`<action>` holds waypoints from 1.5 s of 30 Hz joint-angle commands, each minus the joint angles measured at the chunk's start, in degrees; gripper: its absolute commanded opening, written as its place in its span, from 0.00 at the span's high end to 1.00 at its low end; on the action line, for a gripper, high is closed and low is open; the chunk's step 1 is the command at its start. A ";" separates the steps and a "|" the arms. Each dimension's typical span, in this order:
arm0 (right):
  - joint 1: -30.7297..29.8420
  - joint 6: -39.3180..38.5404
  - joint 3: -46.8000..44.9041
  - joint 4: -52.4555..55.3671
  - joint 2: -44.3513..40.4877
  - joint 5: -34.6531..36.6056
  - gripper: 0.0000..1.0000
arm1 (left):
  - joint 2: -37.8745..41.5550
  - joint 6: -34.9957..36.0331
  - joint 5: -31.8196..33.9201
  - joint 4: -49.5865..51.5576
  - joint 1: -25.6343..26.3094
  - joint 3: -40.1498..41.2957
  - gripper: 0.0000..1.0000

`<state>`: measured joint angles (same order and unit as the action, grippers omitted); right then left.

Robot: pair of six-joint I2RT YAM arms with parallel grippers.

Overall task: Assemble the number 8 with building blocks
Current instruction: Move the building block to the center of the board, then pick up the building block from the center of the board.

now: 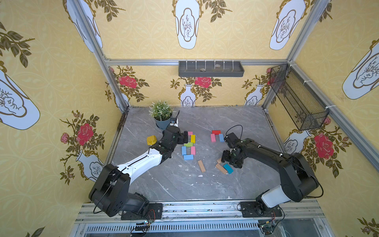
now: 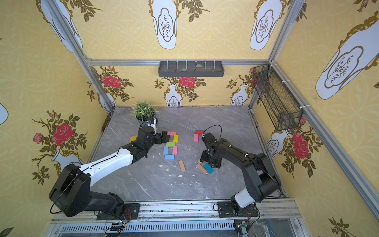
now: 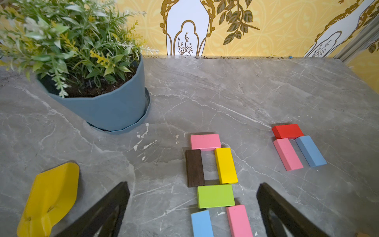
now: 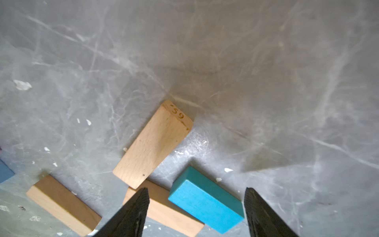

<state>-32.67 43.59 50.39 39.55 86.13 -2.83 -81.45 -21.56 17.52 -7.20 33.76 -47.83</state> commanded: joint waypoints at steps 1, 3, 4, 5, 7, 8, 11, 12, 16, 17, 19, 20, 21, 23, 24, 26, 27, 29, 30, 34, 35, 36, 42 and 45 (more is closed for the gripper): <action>0.22 -1.30 -0.03 3.10 -1.69 3.34 0.24 | -0.42 0.03 -0.18 -0.50 -0.10 -0.50 0.00; 0.25 -1.56 0.16 4.09 -1.84 3.14 0.24 | -0.38 0.03 -0.29 -0.52 -0.10 -0.42 0.00; 0.20 -1.21 0.13 4.62 -1.88 2.67 0.24 | -0.39 0.00 -0.29 -0.45 -0.10 -0.48 0.00; 0.15 -0.62 -0.30 4.75 -2.08 1.72 0.24 | -0.37 0.03 -0.29 -0.44 -0.10 -0.44 0.00; 0.15 0.94 -1.36 4.66 -2.82 -0.15 0.24 | -0.38 0.03 -0.12 -0.44 -0.10 -0.41 0.00; 0.16 2.48 -1.68 4.94 -3.28 -0.42 0.23 | -0.38 0.02 -0.12 -0.44 -0.10 -0.44 0.00; 0.25 8.90 -2.55 6.13 -4.20 -0.52 0.21 | -0.54 -0.06 -0.34 -0.53 -0.10 -0.47 0.00; 0.29 10.55 -2.50 6.39 -4.34 -0.68 0.20 | -0.55 -0.07 -0.47 -0.53 -0.10 -0.51 0.00; 0.27 18.30 -1.86 6.55 -5.41 -1.81 0.15 | -0.33 -0.07 -0.32 -0.44 -0.10 -0.42 0.00; 0.28 20.08 -1.70 6.42 -5.60 -2.19 0.15 | -0.27 -0.10 -0.29 -0.44 -0.10 -0.39 0.00; 0.11 23.30 -1.63 5.77 -5.77 -2.91 0.14 | -0.14 -0.05 -0.16 -0.44 -0.10 -0.29 0.00; 0.04 25.13 -1.76 5.63 -5.70 -3.06 0.13 | -0.16 -0.06 -0.20 -0.44 -0.10 -0.27 0.00; -0.03 26.38 -1.79 5.50 -5.54 -3.26 0.13 | -0.04 -0.10 -0.25 -0.44 -0.10 -0.24 0.00; -0.08 28.47 -1.66 5.49 -4.69 -3.24 0.13 | -0.02 -0.04 -0.20 -0.44 -0.10 -0.16 0.00; -0.07 29.25 -1.64 5.49 -4.23 -3.27 0.13 | 0.04 -0.07 -0.20 -0.44 -0.10 -0.08 0.00; -0.04 30.23 -1.40 5.22 -3.20 -3.49 0.13 | 0.08 -0.10 -0.12 -0.44 -0.10 -0.03 0.00; -0.20 30.60 -1.34 5.20 -2.54 -3.59 0.13 | 0.12 -0.06 -0.02 -0.36 -0.10 0.02 0.00; -0.42 30.54 -1.11 4.49 -1.40 -3.61 0.13 | 0.28 0.00 0.06 -0.36 -0.10 0.06 0.00; -0.41 30.67 -1.06 4.53 -0.79 -3.69 0.14 | 0.32 0.03 0.10 -0.36 -0.10 0.11 0.00; -0.41 30.32 -0.94 3.34 0.65 -4.02 0.14 | 0.33 0.02 0.14 -0.36 -0.10 0.14 0.00; -0.47 30.32 -1.08 3.26 0.96 -4.09 0.14 | 0.33 0.03 0.15 -0.36 -0.10 0.10 0.00; -0.39 30.32 -1.03 3.21 1.13 -4.10 0.14 | 0.33 0.03 0.15 -0.36 -0.10 0.09 0.00; -0.42 30.14 -1.77 2.23 1.83 -3.92 0.16 | 0.09 0.00 0.06 -0.36 -0.10 0.11 0.00; -0.40 29.90 -1.79 1.93 2.62 -3.81 0.18 | 0.18 0.02 0.15 -0.37 -0.10 0.11 0.00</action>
<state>-32.99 73.43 48.77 41.85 88.23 -6.96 -81.21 -21.54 17.54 -7.18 33.76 -47.94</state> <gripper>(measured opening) 0.825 0.997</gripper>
